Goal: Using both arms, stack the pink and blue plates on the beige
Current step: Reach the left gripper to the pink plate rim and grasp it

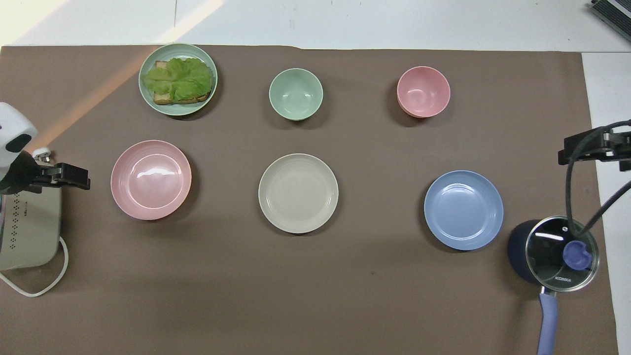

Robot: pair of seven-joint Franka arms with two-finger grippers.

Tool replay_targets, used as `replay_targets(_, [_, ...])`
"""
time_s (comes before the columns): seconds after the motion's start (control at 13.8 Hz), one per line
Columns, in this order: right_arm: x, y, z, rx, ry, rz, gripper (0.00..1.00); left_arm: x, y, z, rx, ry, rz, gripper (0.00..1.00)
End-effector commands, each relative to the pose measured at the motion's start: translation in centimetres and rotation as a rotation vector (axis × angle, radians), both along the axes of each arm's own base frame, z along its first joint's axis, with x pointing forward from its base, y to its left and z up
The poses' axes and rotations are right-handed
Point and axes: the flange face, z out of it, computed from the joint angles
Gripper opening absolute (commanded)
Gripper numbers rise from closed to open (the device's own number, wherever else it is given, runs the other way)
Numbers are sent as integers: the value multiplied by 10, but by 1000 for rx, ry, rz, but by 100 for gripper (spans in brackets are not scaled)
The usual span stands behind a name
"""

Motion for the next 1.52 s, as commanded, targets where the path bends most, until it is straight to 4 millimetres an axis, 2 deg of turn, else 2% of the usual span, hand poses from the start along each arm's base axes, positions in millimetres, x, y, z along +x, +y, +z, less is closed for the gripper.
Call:
replay_targets(0.0, [-5,-1,0,10,-3,18,100,0,14,-32,-50,10,53,100])
replay_targets(0.14, [-5,-1,0,10,-3,18,100,9,13,-67,-68,50,65,100])
replay_targets(0.36, [-6,-1,1,10,-4,18,100,19,15,-99,-66,58,73,100])
replay_targets(0.65, [-6,-1,1,10,-4,18,100,16,17,-137,-57,36,87,100])
replay_targets(1.01, [-6,-1,1,10,-4,18,100,20,18,-163,-52,43,113,100])
replay_targets(1.3, [-6,-1,1,10,-4,18,100,12,18,-184,-48,80,155,100])
replay_targets(1.45, [-6,-1,1,10,-4,16,100,12,17,-183,-48,84,156,100])
